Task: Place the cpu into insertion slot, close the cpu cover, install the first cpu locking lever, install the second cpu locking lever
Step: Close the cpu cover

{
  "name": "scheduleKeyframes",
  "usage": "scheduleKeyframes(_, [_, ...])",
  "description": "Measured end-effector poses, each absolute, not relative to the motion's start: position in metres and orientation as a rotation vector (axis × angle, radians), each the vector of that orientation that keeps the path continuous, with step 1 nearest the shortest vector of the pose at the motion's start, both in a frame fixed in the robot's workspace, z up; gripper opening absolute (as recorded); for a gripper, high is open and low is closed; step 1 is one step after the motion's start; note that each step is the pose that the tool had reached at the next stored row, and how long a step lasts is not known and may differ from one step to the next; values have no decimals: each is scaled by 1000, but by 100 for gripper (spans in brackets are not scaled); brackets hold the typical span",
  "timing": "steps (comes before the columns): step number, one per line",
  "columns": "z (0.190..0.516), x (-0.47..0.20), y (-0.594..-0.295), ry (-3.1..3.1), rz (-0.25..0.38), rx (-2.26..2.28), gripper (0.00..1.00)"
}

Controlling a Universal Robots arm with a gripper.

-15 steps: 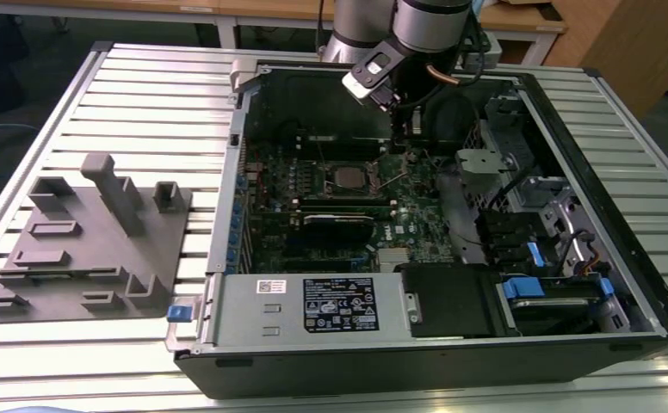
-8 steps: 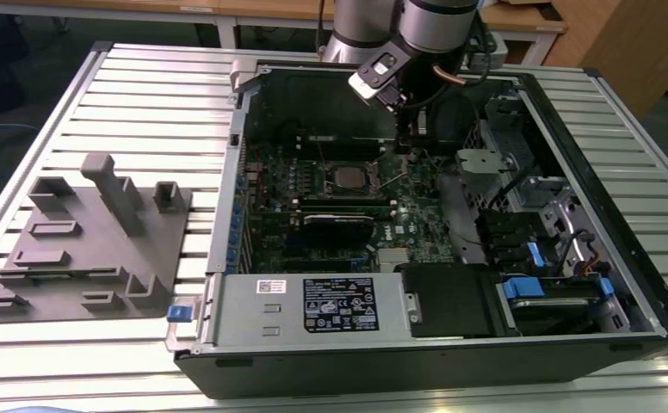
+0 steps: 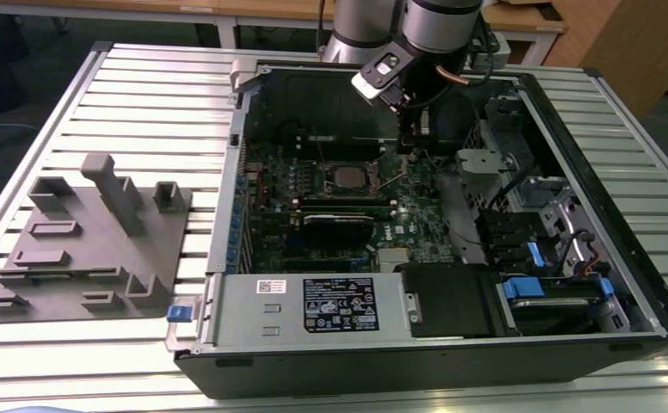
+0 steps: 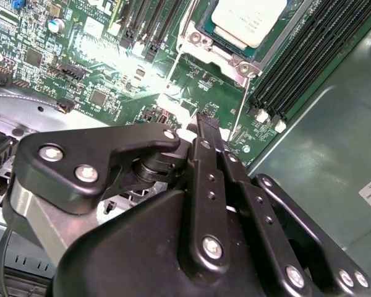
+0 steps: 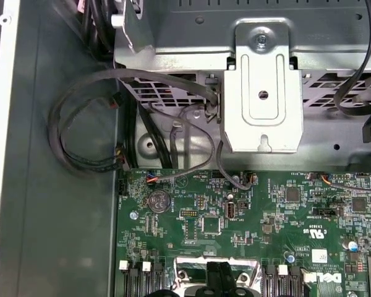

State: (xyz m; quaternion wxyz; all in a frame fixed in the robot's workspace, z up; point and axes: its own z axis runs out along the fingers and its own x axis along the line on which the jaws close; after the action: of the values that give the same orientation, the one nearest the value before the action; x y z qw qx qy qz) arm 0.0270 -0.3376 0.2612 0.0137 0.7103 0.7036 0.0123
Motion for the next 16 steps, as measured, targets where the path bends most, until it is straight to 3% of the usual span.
scheduleKeyframes(16, [261,35,-338,2191,38,2212,11])
